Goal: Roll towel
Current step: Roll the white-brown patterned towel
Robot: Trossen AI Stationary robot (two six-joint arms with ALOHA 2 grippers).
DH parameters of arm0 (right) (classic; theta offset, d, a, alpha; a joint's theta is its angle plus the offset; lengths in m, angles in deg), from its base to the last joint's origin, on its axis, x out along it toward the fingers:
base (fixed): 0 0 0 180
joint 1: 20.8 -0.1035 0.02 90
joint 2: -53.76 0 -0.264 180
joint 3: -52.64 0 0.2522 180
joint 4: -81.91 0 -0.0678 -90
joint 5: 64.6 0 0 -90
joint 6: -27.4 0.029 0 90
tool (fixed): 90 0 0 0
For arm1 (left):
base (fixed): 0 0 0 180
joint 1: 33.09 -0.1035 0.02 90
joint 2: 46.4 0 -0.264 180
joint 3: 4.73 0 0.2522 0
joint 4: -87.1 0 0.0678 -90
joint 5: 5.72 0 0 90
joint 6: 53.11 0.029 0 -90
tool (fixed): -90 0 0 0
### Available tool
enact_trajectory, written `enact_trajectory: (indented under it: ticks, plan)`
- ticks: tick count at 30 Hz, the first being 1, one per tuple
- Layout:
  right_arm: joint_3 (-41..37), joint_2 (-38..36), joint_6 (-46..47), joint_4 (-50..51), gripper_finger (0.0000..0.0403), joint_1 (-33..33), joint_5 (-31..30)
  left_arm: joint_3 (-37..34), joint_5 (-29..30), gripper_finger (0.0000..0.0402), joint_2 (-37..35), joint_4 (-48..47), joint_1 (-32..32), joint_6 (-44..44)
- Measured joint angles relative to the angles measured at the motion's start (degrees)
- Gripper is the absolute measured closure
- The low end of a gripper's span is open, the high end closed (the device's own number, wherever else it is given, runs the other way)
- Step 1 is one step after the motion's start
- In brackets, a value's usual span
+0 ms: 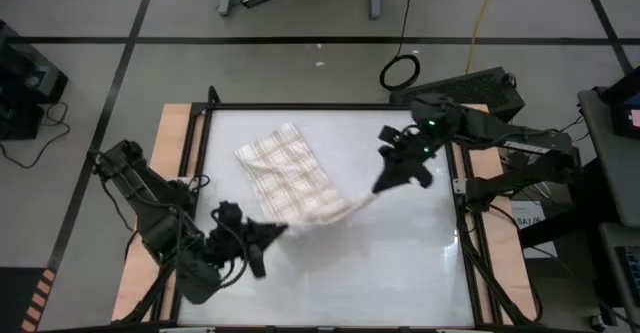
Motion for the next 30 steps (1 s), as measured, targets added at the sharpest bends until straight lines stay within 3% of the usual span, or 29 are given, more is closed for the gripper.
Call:
enact_trajectory:
  ticks: [4,7,13,17,20,26,30]
  plan:
    - [1.9,-2.0,5.1,0.0,0.0403,-3.3,2.6,0.0,-1.8,0.0393,2.1,19.0,1.2,12.4]
    - [2.1,-2.9,7.4,0.2,0.0403,-4.2,3.0,0.0,-1.5,0.0393,3.3,24.0,1.1,17.0]
    - [2.1,-1.2,-1.9,4.6,0.0403,-1.2,2.8,0.0,0.1,0.0393,3.5,11.1,-2.4,11.9]
    - [2.1,2.3,-7.0,4.0,0.0403,5.4,2.8,-0.1,2.0,0.0393,0.4,-5.3,-6.1,4.0]
    - [2.1,5.2,-7.7,-2.1,0.0403,11.6,4.6,-0.1,0.6,0.0393,-3.6,-13.8,-10.7,2.5]
    - [3.3,13.7,3.8,-29.0,0.0403,22.0,8.9,-0.1,-4.5,0.0393,-12.5,-13.8,-23.7,18.7]
    - [14.0,22.4,8.8,-39.1,0.0403,27.2,10.4,-0.1,-5.3,0.0393,-18.7,-7.0,-33.1,33.2]
